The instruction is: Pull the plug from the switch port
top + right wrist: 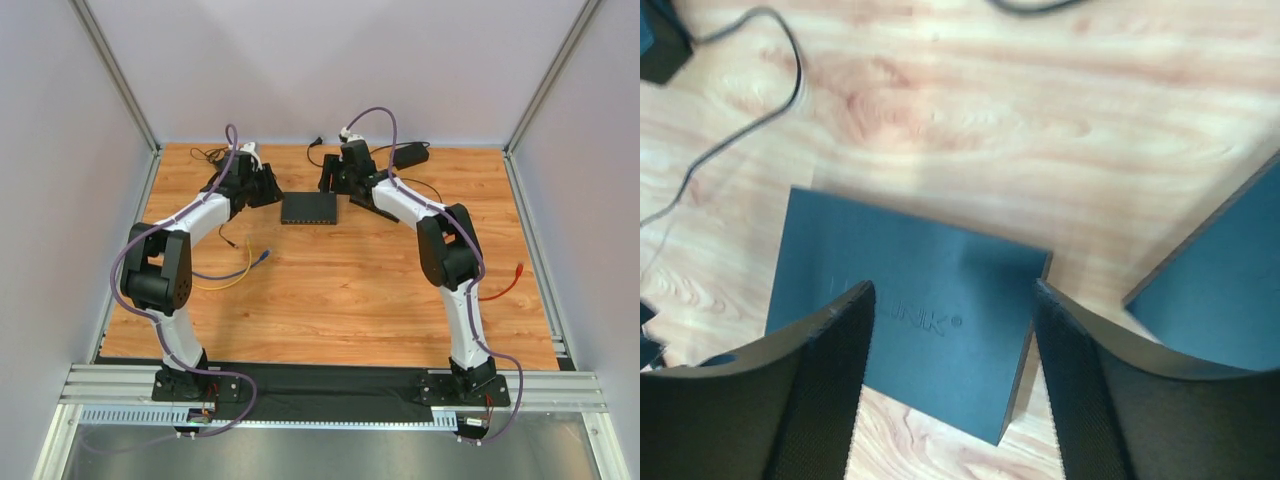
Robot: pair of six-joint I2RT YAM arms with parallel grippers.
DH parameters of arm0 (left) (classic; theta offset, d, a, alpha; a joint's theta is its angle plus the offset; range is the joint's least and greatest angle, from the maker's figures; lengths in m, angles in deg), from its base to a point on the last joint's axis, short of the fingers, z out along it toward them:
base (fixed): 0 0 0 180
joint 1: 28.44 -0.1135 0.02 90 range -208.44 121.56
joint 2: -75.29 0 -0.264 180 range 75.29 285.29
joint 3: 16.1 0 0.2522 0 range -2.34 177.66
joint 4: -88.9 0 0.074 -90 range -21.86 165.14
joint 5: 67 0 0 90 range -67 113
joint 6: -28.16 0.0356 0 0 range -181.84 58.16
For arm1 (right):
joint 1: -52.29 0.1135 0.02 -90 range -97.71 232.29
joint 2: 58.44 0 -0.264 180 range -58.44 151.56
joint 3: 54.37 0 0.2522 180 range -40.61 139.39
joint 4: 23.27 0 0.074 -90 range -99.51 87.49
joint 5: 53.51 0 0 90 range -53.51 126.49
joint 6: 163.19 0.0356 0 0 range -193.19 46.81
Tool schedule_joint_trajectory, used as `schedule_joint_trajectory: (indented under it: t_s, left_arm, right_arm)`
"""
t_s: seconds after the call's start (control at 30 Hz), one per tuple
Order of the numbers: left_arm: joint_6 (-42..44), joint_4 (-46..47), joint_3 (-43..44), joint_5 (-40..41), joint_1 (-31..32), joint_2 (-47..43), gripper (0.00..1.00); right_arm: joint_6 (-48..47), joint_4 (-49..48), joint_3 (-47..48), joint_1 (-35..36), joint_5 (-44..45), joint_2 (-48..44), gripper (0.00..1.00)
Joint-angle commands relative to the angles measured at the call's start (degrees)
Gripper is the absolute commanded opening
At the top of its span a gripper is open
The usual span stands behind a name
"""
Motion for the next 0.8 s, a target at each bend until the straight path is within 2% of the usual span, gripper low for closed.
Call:
schedule_joint_trajectory:
  t_s: [0.0, 0.13, 0.27, 0.57, 0.77]
  left_arm:
    - [2.03, 1.36, -0.76, 0.53, 0.06, -3.27, 0.49]
    - [2.12, 1.8, -1.2, -0.44, 0.15, -4.24, 0.49]
    - [2.12, 2.06, -1.47, -1.32, 0.15, -4.59, 0.49]
    - [1.33, 3.12, -1.64, -2.81, 0.15, -4.33, 0.48]
    - [0.98, 3.56, -1.64, -3.43, 0.15, -4.24, 0.48]
  right_arm:
    - [-1.8, 3.19, 6.27, -0.02, 5.11, 1.61, 0.63]
    - [-0.48, 3.37, 8.21, -0.28, 7.49, 3.89, 0.56]
    - [0.13, 4.59, 9.53, -0.46, 9.24, 5.39, 0.33]
    - [1.72, 7.76, 9.89, -1.6, 13.55, 6.36, 0.21]
    - [2.24, 10.48, 8.83, -1.78, 16.37, 5.66, 0.2]
